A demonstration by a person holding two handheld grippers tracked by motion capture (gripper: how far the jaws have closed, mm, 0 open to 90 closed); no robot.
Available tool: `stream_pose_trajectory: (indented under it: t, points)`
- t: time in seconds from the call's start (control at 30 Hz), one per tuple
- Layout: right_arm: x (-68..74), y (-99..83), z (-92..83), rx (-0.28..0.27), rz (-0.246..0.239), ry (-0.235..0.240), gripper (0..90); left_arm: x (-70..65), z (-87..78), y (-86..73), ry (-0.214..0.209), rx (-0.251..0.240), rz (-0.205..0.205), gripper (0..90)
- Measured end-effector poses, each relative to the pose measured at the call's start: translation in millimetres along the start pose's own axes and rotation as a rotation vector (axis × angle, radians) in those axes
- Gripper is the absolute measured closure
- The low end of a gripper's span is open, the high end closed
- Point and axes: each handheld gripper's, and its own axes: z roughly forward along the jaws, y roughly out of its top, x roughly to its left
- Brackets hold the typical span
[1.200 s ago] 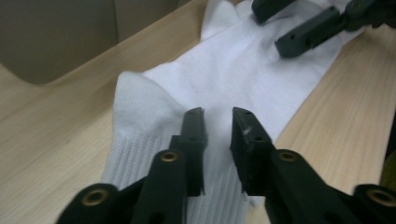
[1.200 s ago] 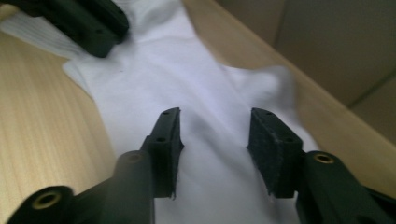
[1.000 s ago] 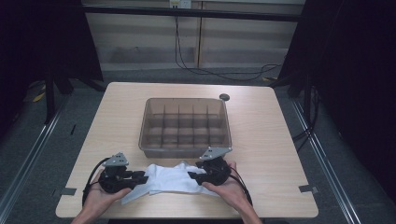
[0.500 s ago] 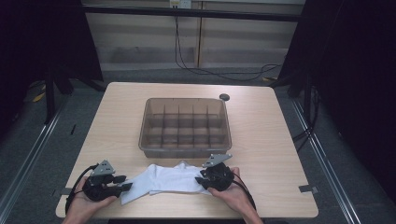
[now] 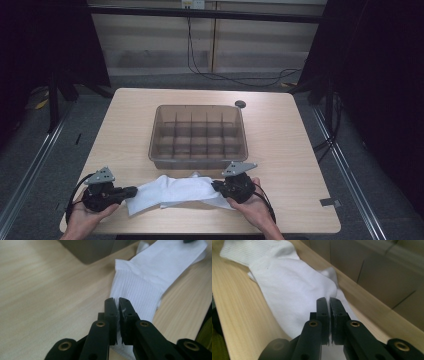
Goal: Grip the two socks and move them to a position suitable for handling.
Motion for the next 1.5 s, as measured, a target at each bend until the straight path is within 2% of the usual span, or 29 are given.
stream_pose_trajectory:
  t: [0.13, 0.23, 0.47, 0.63, 0.77, 0.87, 0.93, 1.03, 1.1, 1.2, 1.43, 1.5]
  points:
    - [-2.6, 0.7, -14.8, -0.036, 0.007, -0.008, 87.4, -4.8, -4.0, 9.9, -0.02, -0.037, 0.002, 86.0]
    - [-6.3, -2.7, -25.4, -0.054, 0.02, -0.02, 87.4, -8.6, 2.3, 17.9, -0.036, -0.046, -0.001, 86.0]
    - [-23.1, -23.1, -51.2, -0.075, 0.066, -0.068, 87.3, -20.6, 29.4, 37.6, -0.076, -0.027, 0.017, 86.0]
    - [-29.4, -36.3, -60.5, -0.071, 0.093, -0.097, 87.4, -26.8, 46.0, 51.2, -0.084, -0.009, 0.032, 86.0]
    - [-30.6, -44.1, -65.5, -0.065, 0.103, -0.109, 87.4, -26.9, 55.8, 53.1, -0.098, 0.015, 0.029, 86.0]
    - [-30.2, -48.6, -66.7, -0.058, 0.107, -0.113, 87.4, -25.6, 60.9, 52.8, -0.104, 0.021, 0.021, 86.0]
    - [-29.1, -49.8, -64.9, -0.05, 0.103, -0.118, 87.3, -25.9, 61.4, 52.3, -0.093, 0.033, 0.024, 86.0]
    - [-28.2, -49.6, -60.6, -0.042, 0.096, -0.114, 87.3, -22.2, 62.4, 50.6, -0.092, 0.029, 0.006, 86.0]
    - [-28.4, -50.1, -57.5, -0.031, 0.096, -0.109, 87.3, -20.2, 65.3, 49.6, -0.102, 0.025, -0.014, 86.0]
    - [-28.7, -51.7, -55.2, -0.021, 0.101, -0.109, 87.2, -22.4, 68.5, 48.6, -0.112, 0.044, -0.006, 86.0]
    - [-31.2, -56.5, -52.0, -0.002, 0.113, -0.112, 87.2, -26.2, 64.7, 45.3, -0.147, 0.044, -0.029, 85.8]
    - [-33.0, -57.9, -51.0, 0.006, 0.118, -0.115, 87.2, -27.6, 63.5, 44.8, -0.156, 0.042, -0.024, 85.8]
